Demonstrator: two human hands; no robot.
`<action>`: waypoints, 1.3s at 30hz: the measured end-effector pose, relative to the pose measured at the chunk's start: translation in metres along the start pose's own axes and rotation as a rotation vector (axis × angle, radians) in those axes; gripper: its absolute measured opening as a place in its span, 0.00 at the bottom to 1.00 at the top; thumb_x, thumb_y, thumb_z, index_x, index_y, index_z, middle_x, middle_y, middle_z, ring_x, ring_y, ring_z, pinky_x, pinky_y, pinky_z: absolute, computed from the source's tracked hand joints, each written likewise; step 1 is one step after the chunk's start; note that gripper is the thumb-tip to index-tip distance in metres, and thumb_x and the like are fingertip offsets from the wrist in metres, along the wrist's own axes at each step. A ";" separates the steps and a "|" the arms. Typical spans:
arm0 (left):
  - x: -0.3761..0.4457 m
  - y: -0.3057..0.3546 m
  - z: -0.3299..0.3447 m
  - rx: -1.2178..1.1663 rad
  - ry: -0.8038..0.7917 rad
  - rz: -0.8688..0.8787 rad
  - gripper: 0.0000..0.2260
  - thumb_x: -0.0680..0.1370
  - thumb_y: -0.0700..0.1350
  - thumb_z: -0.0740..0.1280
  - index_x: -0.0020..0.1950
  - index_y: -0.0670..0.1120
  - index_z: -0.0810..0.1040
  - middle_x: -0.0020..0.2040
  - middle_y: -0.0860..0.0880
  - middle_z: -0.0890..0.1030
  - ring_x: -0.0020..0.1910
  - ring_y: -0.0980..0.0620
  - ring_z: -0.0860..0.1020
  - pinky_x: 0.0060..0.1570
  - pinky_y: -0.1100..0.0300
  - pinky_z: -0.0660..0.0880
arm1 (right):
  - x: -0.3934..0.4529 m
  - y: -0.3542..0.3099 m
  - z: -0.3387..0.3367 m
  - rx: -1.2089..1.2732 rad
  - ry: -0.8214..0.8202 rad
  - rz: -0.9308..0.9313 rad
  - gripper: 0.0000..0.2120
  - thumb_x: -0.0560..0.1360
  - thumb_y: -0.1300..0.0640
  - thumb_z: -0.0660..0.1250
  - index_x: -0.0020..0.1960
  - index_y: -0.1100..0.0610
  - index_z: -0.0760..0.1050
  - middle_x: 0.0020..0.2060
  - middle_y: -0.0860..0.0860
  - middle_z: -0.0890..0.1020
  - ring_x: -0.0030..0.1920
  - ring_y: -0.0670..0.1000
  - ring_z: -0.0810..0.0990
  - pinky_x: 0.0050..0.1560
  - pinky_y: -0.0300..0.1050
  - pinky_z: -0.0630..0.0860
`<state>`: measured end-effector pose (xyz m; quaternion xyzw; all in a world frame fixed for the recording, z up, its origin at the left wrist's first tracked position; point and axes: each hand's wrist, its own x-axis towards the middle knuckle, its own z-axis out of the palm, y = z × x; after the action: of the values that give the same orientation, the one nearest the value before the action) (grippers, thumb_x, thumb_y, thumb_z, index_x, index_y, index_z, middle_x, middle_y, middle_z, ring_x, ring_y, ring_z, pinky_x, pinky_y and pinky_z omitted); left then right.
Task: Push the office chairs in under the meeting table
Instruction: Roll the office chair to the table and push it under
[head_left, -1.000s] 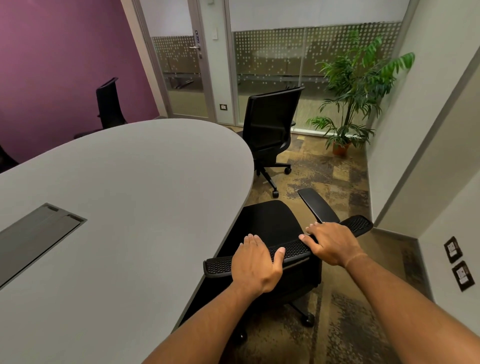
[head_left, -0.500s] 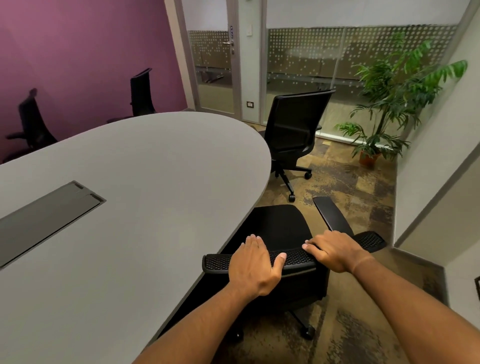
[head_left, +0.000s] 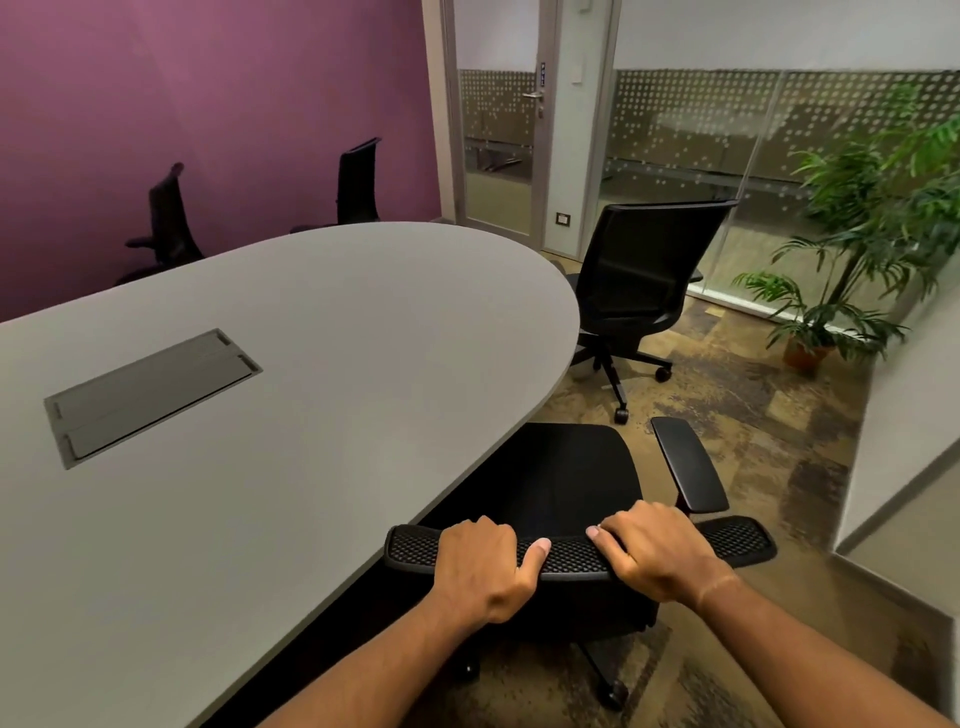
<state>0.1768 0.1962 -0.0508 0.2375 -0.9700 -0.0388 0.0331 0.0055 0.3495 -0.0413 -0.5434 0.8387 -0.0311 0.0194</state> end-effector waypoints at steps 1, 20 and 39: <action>-0.003 0.001 0.001 -0.011 0.003 -0.002 0.33 0.76 0.69 0.44 0.37 0.46 0.77 0.37 0.47 0.79 0.38 0.45 0.77 0.38 0.54 0.67 | -0.002 0.001 0.002 0.004 0.016 -0.002 0.28 0.79 0.37 0.46 0.43 0.51 0.79 0.39 0.49 0.82 0.41 0.52 0.79 0.41 0.49 0.73; -0.049 0.024 -0.006 -0.073 -0.014 -0.263 0.30 0.74 0.70 0.41 0.32 0.50 0.68 0.31 0.53 0.71 0.33 0.51 0.71 0.35 0.55 0.65 | 0.010 -0.003 -0.010 0.027 -0.009 -0.264 0.34 0.77 0.34 0.41 0.53 0.52 0.80 0.46 0.48 0.85 0.47 0.49 0.81 0.49 0.52 0.75; -0.112 -0.010 -0.015 -0.130 -0.212 -0.533 0.43 0.75 0.70 0.41 0.79 0.41 0.38 0.81 0.43 0.43 0.79 0.49 0.42 0.74 0.55 0.35 | 0.026 -0.070 -0.003 0.072 0.062 -0.595 0.34 0.80 0.36 0.50 0.75 0.59 0.67 0.73 0.55 0.71 0.74 0.52 0.67 0.75 0.45 0.56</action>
<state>0.2815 0.2380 -0.0415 0.4761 -0.8669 -0.1327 -0.0646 0.0580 0.2970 -0.0332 -0.7629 0.6413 -0.0817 0.0029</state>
